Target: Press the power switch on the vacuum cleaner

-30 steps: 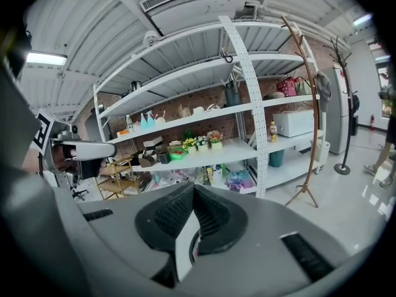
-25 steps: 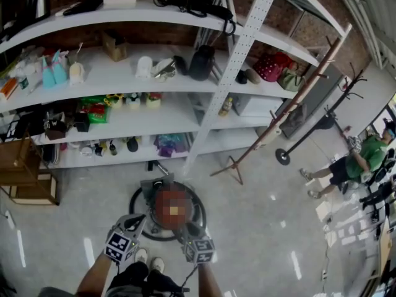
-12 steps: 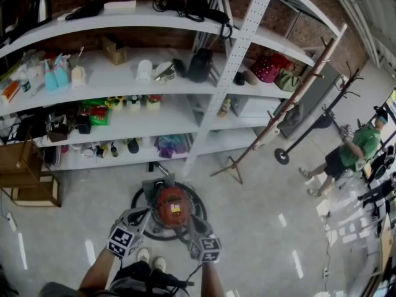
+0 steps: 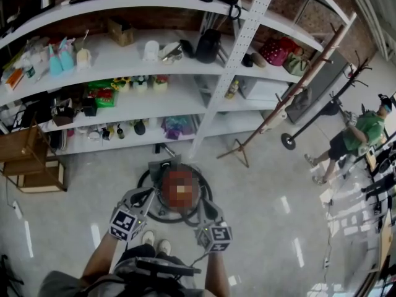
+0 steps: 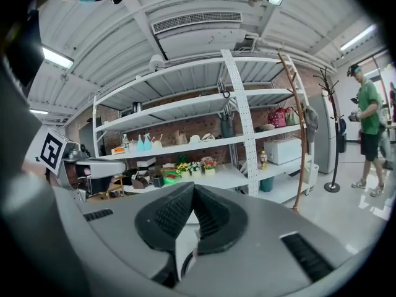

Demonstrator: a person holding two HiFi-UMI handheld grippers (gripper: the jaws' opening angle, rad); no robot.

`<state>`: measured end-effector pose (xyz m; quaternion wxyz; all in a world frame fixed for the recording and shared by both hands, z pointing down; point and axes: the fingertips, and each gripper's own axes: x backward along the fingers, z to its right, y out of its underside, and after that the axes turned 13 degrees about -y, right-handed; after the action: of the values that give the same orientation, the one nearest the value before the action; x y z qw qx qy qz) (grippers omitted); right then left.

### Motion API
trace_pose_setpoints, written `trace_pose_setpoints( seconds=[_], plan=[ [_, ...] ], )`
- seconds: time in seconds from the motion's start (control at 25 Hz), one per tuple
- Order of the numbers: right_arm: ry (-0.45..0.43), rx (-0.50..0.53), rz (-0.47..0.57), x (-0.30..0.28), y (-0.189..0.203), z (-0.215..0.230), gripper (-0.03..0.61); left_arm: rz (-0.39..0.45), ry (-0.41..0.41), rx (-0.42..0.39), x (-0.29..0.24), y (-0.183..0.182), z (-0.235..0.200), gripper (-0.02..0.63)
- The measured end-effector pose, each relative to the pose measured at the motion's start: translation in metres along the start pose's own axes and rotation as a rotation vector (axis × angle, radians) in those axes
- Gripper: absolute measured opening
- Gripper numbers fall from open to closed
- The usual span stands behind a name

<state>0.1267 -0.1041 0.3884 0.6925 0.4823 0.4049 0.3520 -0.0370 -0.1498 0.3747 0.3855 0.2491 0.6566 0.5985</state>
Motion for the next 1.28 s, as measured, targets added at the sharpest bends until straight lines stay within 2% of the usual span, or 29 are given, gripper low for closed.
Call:
trace_pose_setpoints(
  seconds=[0.96, 1.28],
  plan=[
    [0.006, 0.042, 0.017, 0.021, -0.004, -0.028, 0.009, 0.038, -0.031, 0.023, 0.016, -0.008, -0.006, 0.009],
    [-0.002, 0.046, 0.020, 0.019, -0.002, -0.028, 0.008, 0.036, -0.030, 0.006, 0.015, -0.009, -0.007, 0.009]
  ],
)
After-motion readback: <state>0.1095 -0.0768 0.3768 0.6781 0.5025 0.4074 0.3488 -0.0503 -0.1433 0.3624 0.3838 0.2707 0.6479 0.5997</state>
